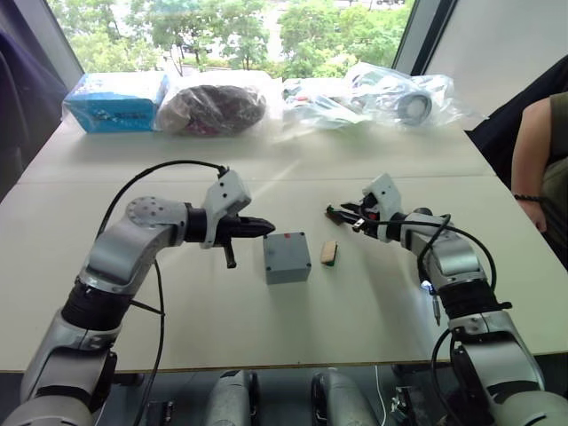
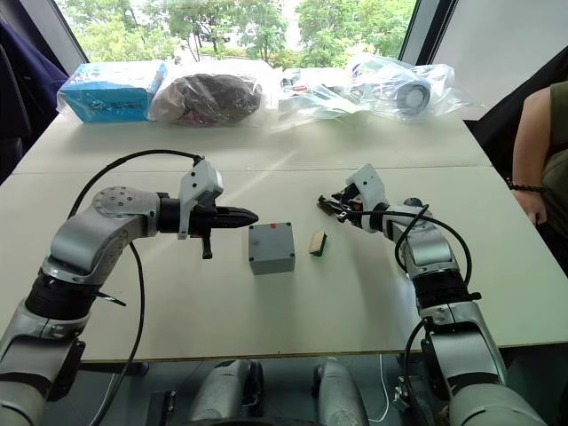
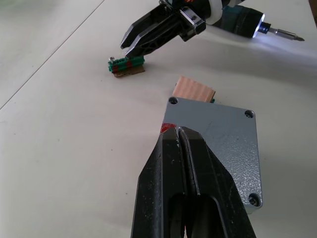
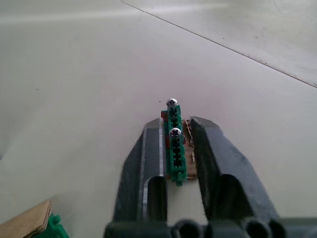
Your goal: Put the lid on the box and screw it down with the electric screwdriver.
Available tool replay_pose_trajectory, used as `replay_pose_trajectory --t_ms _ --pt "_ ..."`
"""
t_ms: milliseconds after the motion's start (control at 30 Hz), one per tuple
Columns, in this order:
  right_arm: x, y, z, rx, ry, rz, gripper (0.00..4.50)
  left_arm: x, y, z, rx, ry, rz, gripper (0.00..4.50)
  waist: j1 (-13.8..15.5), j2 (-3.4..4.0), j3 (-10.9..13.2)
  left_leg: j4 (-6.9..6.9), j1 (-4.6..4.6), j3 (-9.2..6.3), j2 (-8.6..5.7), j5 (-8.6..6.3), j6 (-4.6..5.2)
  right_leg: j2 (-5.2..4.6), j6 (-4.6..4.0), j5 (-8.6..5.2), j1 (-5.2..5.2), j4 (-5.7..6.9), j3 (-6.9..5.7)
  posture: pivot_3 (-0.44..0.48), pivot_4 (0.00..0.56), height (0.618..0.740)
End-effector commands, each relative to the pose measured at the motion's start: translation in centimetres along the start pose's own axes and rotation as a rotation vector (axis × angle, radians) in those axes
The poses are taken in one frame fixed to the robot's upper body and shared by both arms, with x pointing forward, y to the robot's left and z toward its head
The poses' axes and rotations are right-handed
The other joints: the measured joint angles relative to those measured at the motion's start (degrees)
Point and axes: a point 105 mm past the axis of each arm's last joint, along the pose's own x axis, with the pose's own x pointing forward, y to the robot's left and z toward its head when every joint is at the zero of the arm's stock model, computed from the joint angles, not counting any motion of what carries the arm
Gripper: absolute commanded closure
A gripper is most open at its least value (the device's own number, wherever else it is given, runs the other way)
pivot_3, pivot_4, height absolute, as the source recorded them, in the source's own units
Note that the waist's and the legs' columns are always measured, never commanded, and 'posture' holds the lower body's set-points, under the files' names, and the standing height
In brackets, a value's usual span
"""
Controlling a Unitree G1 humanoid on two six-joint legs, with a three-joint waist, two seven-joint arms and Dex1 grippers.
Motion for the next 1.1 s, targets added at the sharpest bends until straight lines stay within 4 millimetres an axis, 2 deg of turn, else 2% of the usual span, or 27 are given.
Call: replay_pose_trajectory --t_ms 33,500,600,700,1100 --pt "-0.1 -0.5 1.4 -0.023 -0.047 -0.017 4.45 -0.4 0.1 0.7 0.039 -0.019 0.017 4.5 0.0 0.0 0.0 0.0 0.0 0.0 0.0 0.0 0.0 0.0 0.0 0.0 0.0 0.0 0.0 0.0 0.15 0.74" --pt "-0.5 -0.6 2.1 -0.008 -0.086 -0.031 4.45 -0.3 0.3 0.5 0.035 -0.017 0.02 4.5 0.0 0.0 0.0 0.0 0.0 0.0 0.0 0.0 0.0 0.0 0.0 0.0 0.0 0.0 0.0 0.0 0.15 0.74" --pt "-0.6 -0.5 2.0 -0.007 -0.089 -0.034 3.83 -0.2 0.3 0.5 0.034 -0.018 0.018 4.5 0.0 0.0 0.0 0.0 0.0 0.0 0.0 0.0 0.0 0.0 0.0 0.0 0.0 0.0 0.0 0.0 0.15 0.74" --pt "-0.7 -0.7 1.8 0.002 -0.082 -0.048 2.72 -0.1 0.3 0.5 0.034 -0.019 0.015 4.5 0.0 0.0 0.0 0.0 0.0 0.0 0.0 0.0 0.0 0.0 0.0 0.0 0.0 0.0 0.0 0.0 0.15 0.74" --pt "-0.3 -0.1 0.9 0.013 -0.06 -0.028 2.72 0.0 0.3 0.3 0.033 -0.016 0.017 4.5 0.0 0.0 0.0 0.0 0.0 0.0 0.0 0.0 0.0 0.0 0.0 0.0 0.0 0.01 0.0 0.0 0.15 0.74"
